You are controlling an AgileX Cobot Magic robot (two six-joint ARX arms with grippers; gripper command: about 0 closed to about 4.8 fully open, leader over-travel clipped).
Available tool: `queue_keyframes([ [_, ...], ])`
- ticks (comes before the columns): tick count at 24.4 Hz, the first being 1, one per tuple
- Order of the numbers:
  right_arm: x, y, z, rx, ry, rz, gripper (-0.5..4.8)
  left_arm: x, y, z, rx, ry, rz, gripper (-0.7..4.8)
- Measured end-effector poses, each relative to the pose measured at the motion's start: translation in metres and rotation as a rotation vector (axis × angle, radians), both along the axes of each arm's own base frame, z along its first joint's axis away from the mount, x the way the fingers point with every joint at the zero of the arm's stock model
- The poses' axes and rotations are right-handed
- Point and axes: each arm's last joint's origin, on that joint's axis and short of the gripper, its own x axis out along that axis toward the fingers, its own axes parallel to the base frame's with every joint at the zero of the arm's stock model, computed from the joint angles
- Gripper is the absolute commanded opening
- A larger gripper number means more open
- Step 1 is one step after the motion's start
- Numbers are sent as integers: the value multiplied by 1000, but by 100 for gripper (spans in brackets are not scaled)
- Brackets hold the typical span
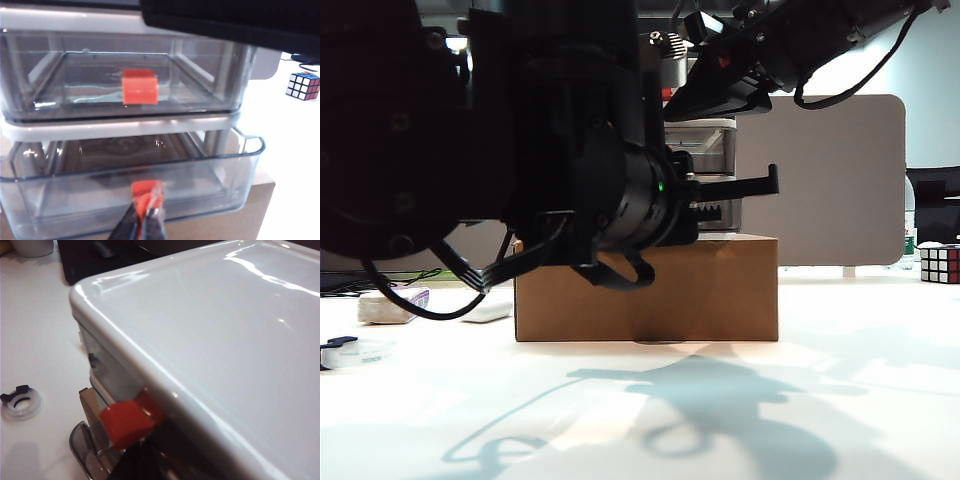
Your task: Open the third layer of the drawer on the table, pick up the transparent tape on the table and put it in, and finally close the drawer.
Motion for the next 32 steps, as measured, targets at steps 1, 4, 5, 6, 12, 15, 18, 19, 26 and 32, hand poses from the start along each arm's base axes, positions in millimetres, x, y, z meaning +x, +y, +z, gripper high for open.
queue_keyframes([
  [1, 0, 0, 0, 0, 0, 0, -5, 0, 0, 0, 0, 0, 0, -6],
  [4, 0, 0, 0, 0, 1, 0, -5, -3, -1, 0, 1, 2, 21, -6],
  [5, 0, 0, 0, 0, 0, 0, -6, -5, -2, 0, 2, 3, 20, -6],
  [6, 0, 0, 0, 0, 0, 0, -5, -7, -3, 0, 3, 3, 19, -6],
  [12, 0, 0, 0, 1, -1, 1, -5, -26, -11, 1, -20, 2, 40, -6],
  [15, 0, 1, 0, 1, -2, 3, -5, -39, -16, 1, -15, 3, 27, -6],
  [18, 0, 1, 0, 2, -2, 4, -5, -53, -19, -1, -9, 5, 14, -6],
  [19, 0, 1, 0, 2, -2, 6, -5, -60, -19, -2, -4, 9, 21, -6],
  [26, 0, 1, 0, 1, 0, 6, -5, -74, -11, -8, 2, 14, 51, 94],
  [32, -1, 1, -1, -2, 4, 6, -5, -88, -3, 4, -20, 15, 102, 256],
])
